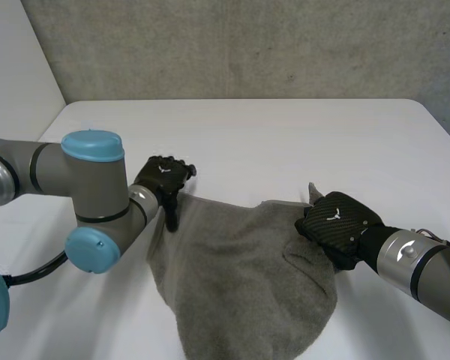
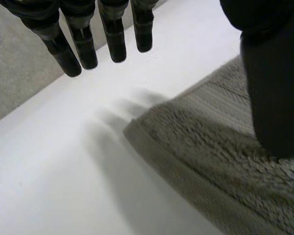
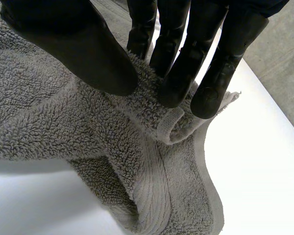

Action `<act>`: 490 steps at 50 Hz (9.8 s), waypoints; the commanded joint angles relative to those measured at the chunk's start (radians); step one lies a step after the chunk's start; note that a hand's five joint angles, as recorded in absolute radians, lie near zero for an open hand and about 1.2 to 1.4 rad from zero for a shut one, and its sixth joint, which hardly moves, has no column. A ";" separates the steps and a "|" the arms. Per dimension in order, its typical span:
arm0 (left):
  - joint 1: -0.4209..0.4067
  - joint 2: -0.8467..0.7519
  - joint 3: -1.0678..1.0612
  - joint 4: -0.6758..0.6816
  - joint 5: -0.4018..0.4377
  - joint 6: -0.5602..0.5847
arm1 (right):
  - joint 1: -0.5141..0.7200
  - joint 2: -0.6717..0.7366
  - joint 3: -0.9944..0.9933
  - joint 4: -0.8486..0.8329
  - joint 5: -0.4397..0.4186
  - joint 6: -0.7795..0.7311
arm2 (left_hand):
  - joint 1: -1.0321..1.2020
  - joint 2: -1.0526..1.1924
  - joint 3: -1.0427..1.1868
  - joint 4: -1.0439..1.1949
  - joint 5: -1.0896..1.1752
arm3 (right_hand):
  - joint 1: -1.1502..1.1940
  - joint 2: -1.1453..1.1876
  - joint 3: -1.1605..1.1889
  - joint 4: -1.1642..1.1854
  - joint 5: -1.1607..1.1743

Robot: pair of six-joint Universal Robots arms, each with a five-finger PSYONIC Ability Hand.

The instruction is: Fold the towel.

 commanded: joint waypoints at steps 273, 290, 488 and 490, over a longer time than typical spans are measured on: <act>0.270 0.697 -0.810 0.351 0.018 -0.123 | 0.042 0.319 -0.126 -0.397 0.008 -0.215 | 1.082 1.087 1.096 1.087 0.936 | -0.785 -0.778 -0.796 -0.796 -0.779; 0.279 0.706 -0.776 0.345 0.017 -0.125 | 0.039 0.102 -0.135 -0.446 0.021 -0.062 | 1.082 1.087 1.096 1.087 0.936 | 0.168 0.175 0.157 0.158 0.175; 0.259 0.103 -0.186 0.319 0.061 -0.133 | -0.256 0.411 -0.549 -0.035 0.259 0.479 | 1.082 1.087 1.096 1.087 0.936 | 0.168 0.175 0.157 0.158 0.175; 0.250 0.095 -0.179 0.319 0.063 -0.133 | -0.251 0.418 -0.555 -0.036 0.261 0.479 | 1.082 1.087 1.096 1.087 0.936 | 0.168 0.175 0.157 0.158 0.175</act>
